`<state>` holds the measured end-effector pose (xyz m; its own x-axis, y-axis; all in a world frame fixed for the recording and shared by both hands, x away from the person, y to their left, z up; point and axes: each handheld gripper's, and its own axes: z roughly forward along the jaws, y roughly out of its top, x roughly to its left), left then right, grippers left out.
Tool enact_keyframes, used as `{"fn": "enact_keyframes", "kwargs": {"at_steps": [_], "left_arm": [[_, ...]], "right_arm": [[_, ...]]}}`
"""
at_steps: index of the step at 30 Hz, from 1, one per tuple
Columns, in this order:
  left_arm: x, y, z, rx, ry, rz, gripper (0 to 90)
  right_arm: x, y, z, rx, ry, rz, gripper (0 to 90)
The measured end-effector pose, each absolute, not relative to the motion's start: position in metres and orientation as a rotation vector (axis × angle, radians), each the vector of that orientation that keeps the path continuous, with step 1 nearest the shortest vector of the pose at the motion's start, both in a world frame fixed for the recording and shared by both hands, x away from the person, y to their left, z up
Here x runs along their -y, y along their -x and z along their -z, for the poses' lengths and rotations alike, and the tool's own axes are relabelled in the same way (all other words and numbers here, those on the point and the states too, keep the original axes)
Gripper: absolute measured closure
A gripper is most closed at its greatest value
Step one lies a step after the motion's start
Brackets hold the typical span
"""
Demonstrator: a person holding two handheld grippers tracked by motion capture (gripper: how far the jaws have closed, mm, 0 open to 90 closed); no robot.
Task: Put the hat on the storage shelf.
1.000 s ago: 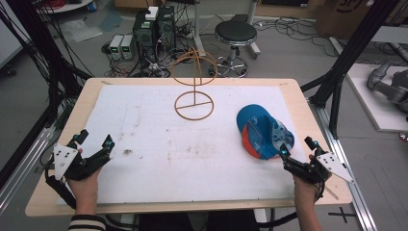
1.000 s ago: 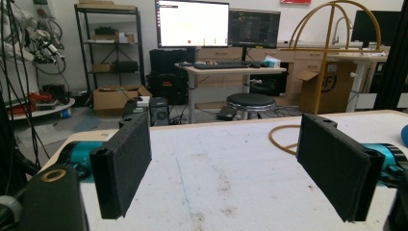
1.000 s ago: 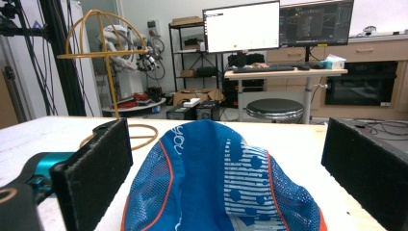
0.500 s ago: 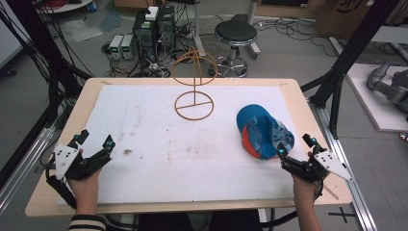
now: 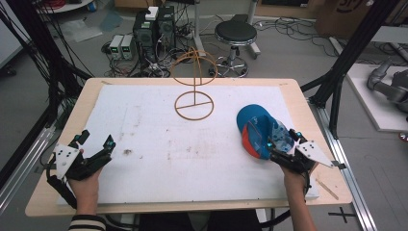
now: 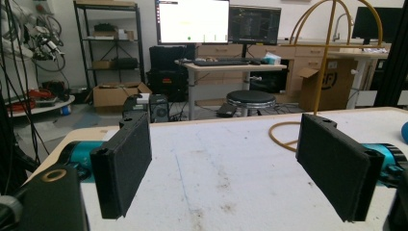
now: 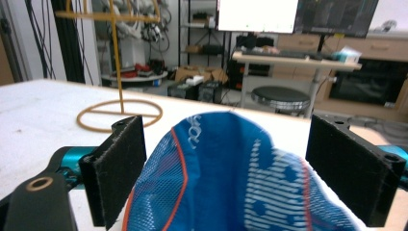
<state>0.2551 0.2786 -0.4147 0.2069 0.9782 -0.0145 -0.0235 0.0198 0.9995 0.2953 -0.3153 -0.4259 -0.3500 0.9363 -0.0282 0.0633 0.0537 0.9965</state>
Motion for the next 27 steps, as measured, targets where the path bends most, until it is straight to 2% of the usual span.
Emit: {"fn": "enact_keyframes", "kwargs": {"at_steps": [6,9,27], "left_arm": [[-0.278,-0.256,0.415,-1.041,-1.279,-1.050,20.4],[-0.278,-0.256,0.416,-1.046,-1.277,-1.049,20.4],[-0.279,-0.256,0.417,-1.061,-1.281,-1.055,20.6]], "right_arm": [[0.306,-0.308,0.426,-1.585,-1.066,-1.376,16.4],[0.305,-0.319,0.429,-1.636,-1.099,-1.309,23.4],[0.303,-0.343,0.442,-1.645,-1.186,-1.102,33.8]]}}
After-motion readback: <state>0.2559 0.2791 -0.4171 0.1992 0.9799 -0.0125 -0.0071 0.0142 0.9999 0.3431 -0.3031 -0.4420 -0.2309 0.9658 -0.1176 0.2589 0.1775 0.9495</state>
